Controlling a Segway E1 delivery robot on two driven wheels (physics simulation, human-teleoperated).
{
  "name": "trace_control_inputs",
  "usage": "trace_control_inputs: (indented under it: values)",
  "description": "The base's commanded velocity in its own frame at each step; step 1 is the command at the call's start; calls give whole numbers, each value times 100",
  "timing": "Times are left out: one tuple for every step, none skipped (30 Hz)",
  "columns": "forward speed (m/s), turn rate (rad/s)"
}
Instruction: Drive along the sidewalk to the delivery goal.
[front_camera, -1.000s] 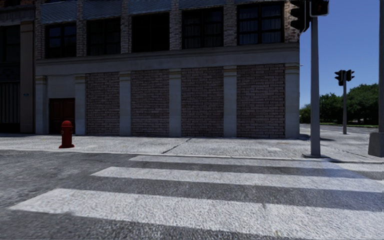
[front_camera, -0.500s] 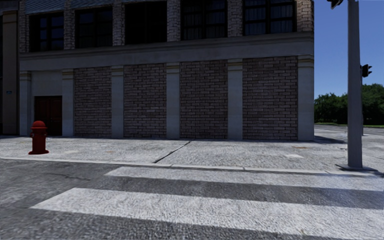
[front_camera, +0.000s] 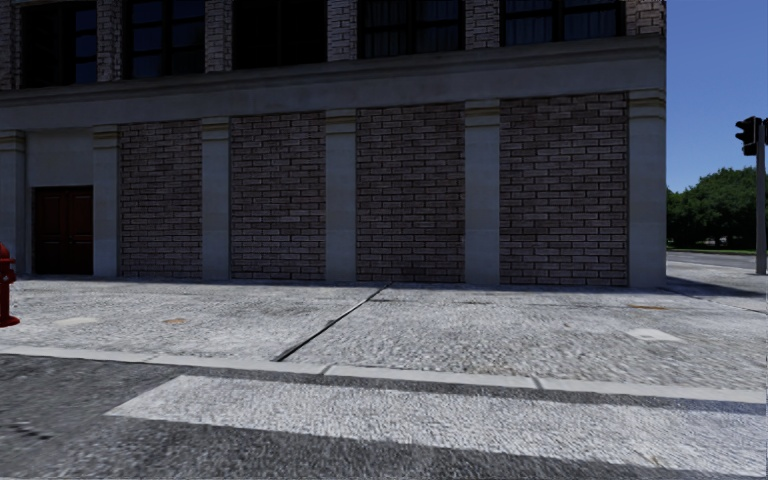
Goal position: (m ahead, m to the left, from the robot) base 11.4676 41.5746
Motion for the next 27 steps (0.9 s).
trace_control_inputs:
  values:
    - [200,0]
    - [200,0]
    - [200,0]
    - [200,0]
    - [200,0]
    - [200,0]
    - [200,0]
    - [200,0]
    - [200,0]
    - [200,0]
    - [200,0]
    - [197,0]
    - [191,3]
    - [191,3]
    - [188,7]
    - [188,10]
    - [187,10]
    - [187,14]
    - [187,14]
    - [187,17]
    - [187,21]
    - [186,25]
    - [186,25]
    - [180,29]
    - [170,34]
    - [163,35]
    - [163,35]
